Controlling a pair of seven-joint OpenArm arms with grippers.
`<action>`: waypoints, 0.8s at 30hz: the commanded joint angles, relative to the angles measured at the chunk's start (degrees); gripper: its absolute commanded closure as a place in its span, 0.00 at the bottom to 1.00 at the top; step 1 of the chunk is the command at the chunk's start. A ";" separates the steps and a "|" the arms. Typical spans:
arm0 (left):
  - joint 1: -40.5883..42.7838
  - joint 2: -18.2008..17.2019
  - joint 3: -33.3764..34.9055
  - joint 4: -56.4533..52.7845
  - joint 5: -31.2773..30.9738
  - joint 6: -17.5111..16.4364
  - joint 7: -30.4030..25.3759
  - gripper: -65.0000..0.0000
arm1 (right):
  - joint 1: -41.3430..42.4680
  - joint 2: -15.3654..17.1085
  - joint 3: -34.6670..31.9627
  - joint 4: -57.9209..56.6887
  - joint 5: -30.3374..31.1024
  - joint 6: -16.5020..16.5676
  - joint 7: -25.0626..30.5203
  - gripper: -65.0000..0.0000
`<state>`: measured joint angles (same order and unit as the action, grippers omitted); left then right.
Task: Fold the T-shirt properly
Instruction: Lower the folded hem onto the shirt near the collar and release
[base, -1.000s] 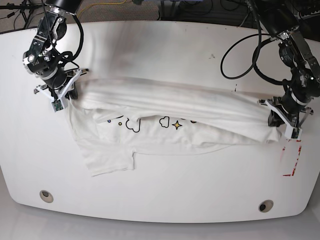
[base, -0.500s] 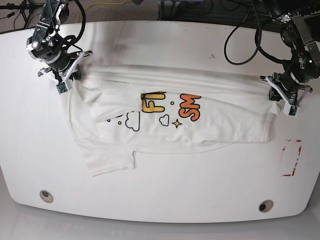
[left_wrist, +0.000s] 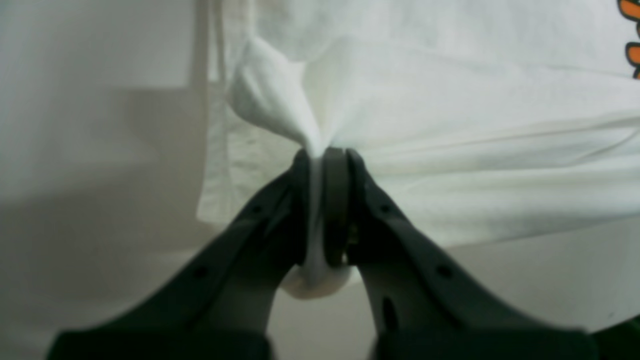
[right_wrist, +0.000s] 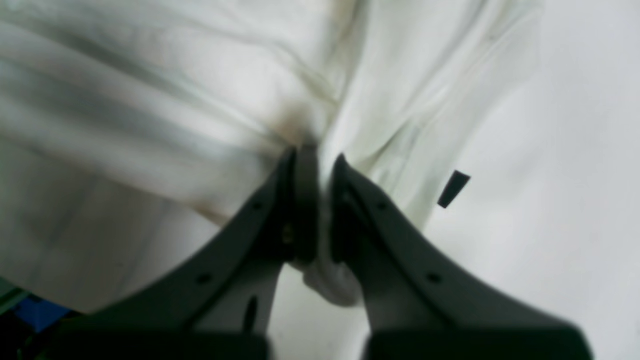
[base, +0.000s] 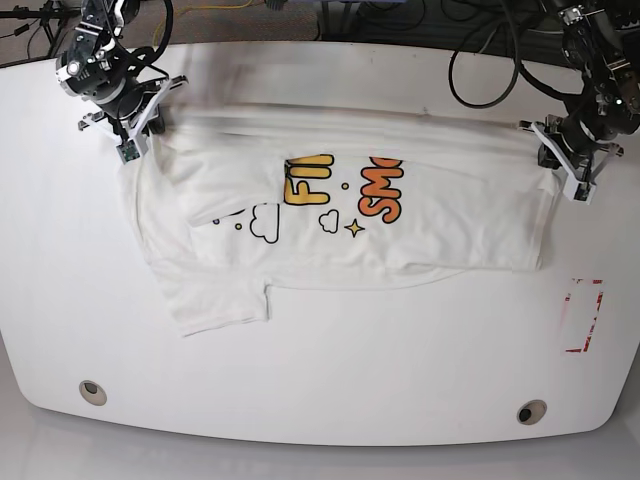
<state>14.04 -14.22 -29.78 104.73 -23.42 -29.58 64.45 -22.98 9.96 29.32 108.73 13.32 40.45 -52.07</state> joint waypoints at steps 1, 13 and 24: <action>0.33 -1.12 -0.51 0.72 0.52 0.18 -1.10 1.00 | -1.33 0.02 0.44 0.86 -0.44 -0.45 0.78 0.97; 2.88 -2.44 -0.15 0.72 0.61 0.18 -1.02 0.74 | -4.84 -0.33 0.09 0.86 -0.44 -0.45 0.69 0.80; 2.88 -2.88 0.02 0.99 0.17 0.26 -0.58 0.19 | -5.72 -2.53 0.26 4.81 0.08 -0.45 0.69 0.01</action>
<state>17.26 -16.08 -29.56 104.53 -22.81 -29.36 64.36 -28.84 6.81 29.36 110.19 12.27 40.07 -52.69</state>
